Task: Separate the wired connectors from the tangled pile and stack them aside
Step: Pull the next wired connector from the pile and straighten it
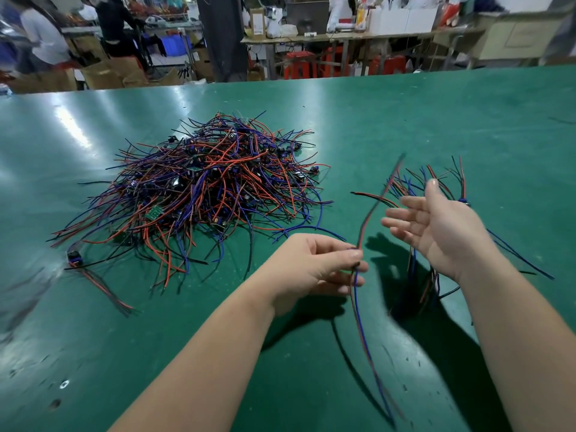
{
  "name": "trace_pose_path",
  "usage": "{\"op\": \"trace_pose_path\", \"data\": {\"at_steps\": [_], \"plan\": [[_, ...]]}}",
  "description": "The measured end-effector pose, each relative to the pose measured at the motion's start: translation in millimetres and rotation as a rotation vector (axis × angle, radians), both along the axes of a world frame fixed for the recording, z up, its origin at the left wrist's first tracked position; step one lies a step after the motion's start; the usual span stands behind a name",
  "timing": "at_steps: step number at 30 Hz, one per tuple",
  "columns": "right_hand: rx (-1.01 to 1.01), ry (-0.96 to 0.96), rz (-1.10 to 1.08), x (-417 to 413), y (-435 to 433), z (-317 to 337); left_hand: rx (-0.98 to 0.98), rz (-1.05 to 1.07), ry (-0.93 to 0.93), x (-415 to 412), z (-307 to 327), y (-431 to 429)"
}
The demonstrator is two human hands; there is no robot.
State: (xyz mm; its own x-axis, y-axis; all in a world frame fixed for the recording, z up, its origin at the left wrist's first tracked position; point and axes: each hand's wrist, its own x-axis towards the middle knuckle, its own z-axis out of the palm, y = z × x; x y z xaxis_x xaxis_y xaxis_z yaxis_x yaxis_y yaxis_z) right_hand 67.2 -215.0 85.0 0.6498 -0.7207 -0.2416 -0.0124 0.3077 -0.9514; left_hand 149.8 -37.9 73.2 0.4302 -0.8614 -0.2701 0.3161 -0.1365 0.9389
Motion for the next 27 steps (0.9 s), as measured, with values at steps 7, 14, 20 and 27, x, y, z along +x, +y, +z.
{"op": "trace_pose_path", "data": {"at_steps": [7, 14, 20, 27], "plan": [[-0.654, -0.043, 0.411, 3, 40, -9, -0.117, 0.336, 0.136, 7, -3, -6], [-1.033, 0.171, 0.108, 9, 38, -19, 0.111, 0.296, -0.315, 11, -8, -7], [-1.057, 0.531, 0.055, 3, 7, -24, 0.483, 0.642, -1.281, 49, -7, 19], [-1.155, 0.668, 0.048, -3, 3, -22, 0.974, 0.537, -1.211, 73, -19, 38]]}}
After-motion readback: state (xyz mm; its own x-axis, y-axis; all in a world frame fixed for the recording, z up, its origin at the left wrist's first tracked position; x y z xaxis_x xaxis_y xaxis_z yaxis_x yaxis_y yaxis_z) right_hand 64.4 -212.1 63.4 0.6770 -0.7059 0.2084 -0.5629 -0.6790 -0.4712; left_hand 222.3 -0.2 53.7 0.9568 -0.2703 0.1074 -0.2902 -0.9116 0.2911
